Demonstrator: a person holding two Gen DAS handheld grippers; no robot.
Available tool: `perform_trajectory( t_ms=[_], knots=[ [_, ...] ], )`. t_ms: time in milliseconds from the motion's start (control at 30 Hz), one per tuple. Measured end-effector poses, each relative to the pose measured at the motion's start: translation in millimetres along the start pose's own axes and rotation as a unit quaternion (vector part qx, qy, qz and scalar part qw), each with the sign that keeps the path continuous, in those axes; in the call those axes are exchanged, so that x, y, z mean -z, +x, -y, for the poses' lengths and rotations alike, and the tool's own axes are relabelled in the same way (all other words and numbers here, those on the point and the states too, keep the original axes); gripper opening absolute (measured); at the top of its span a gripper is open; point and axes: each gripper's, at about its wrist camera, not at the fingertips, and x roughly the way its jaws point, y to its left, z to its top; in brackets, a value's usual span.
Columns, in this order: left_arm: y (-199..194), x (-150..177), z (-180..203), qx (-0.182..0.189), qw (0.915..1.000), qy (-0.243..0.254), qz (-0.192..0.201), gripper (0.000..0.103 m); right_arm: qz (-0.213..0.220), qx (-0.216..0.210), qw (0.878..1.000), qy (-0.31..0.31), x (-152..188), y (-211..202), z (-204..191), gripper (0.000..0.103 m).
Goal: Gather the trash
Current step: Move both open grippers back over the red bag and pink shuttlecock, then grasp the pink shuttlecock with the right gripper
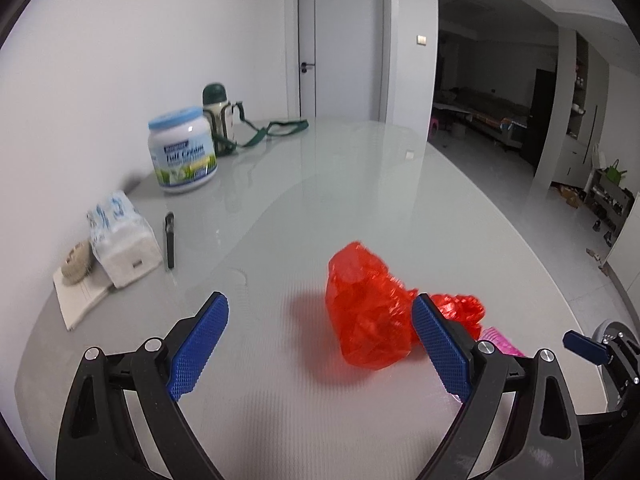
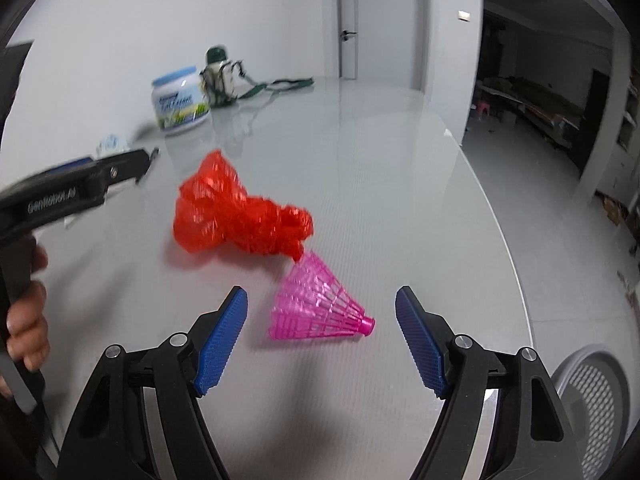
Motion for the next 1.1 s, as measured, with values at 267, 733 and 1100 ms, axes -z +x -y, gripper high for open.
perform_trajectory(
  t_ms=[267,733,1100],
  knots=[
    [7.2,11.0,-8.5,0.01,0.9997,-0.017,-0.013,0.091,-0.034,-0.01,0.996,-0.083,13.2,15.2,14.3,0.073],
    [13.6,23.3,-12.7,0.012,0.9988,-0.035,-0.031,0.091,-0.056,-0.07,0.985,-0.149,5.9,49.4,3.9,0.073],
    [24.1,27.0,-19.1,0.018,0.9979,-0.046,-0.043,0.091,-0.052,-0.094,0.985,-0.133,-8.4,62.4,-5.9,0.063]
  ],
)
